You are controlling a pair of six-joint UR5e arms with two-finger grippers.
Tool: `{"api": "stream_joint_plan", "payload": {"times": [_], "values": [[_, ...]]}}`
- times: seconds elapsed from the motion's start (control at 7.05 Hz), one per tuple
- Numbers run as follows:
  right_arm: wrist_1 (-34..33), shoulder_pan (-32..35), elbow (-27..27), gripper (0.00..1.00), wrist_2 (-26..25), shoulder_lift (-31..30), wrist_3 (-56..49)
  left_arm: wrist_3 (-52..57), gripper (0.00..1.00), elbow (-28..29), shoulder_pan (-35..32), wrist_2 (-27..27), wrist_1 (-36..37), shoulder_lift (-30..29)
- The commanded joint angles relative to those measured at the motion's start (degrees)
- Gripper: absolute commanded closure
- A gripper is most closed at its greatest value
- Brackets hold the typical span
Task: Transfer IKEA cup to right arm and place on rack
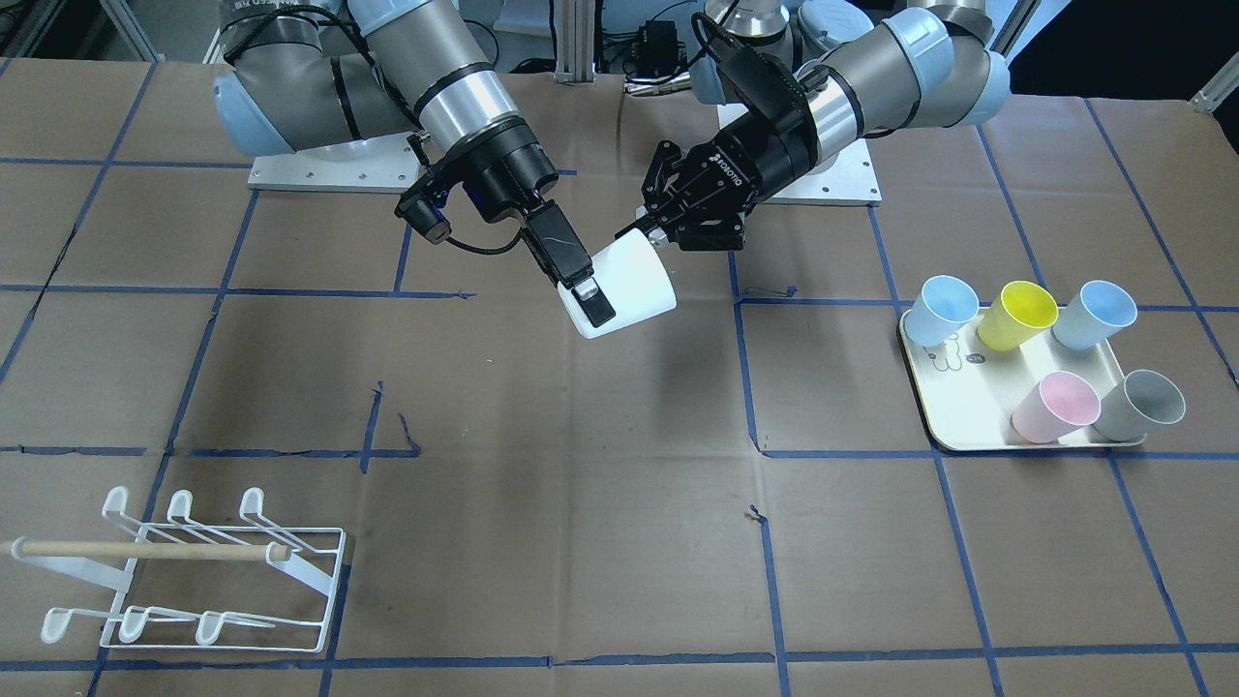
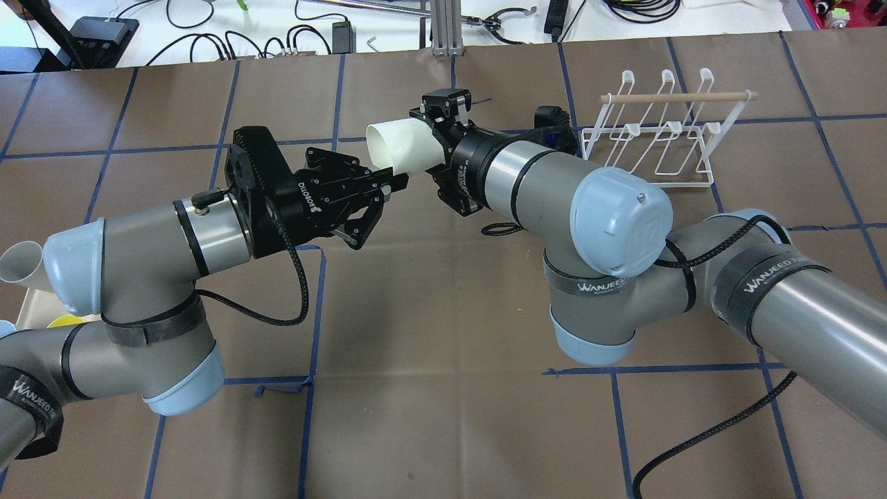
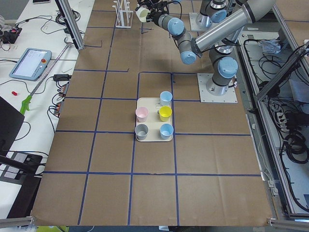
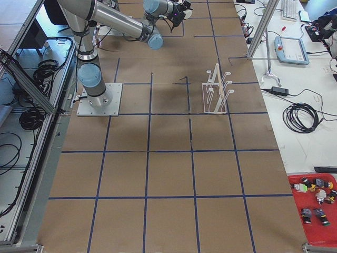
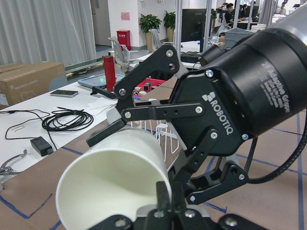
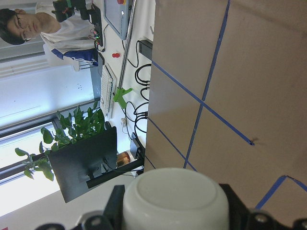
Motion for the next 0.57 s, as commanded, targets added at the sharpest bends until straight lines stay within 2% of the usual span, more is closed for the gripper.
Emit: {"api": "stream_joint_plan", "payload": {"times": [0.0, 0.14, 0.28, 0.43], "values": [[0.04, 0.00, 0.02, 0.57, 0.12, -0.03, -0.04, -0.11, 0.33, 0.04, -0.03, 0.01, -0.22, -0.15], [0.04, 0.00, 0.02, 0.59, 0.21, -0.03, -0.04, -1.94, 0.15, 0.04, -0.03, -0.08, -0.31, -0.06], [0.04, 0.00, 0.02, 0.61, 0.21, 0.06, -0.04, -2.91, 0.03, 0.04, -0.03, -0.08, -0.31, 0.03], [0.04, -0.09, 0.19, 0.62, 0.21, 0.06, -0.04, -3.01, 0.01, 0.04, 0.23, 0.09, -0.39, 0.38]]}}
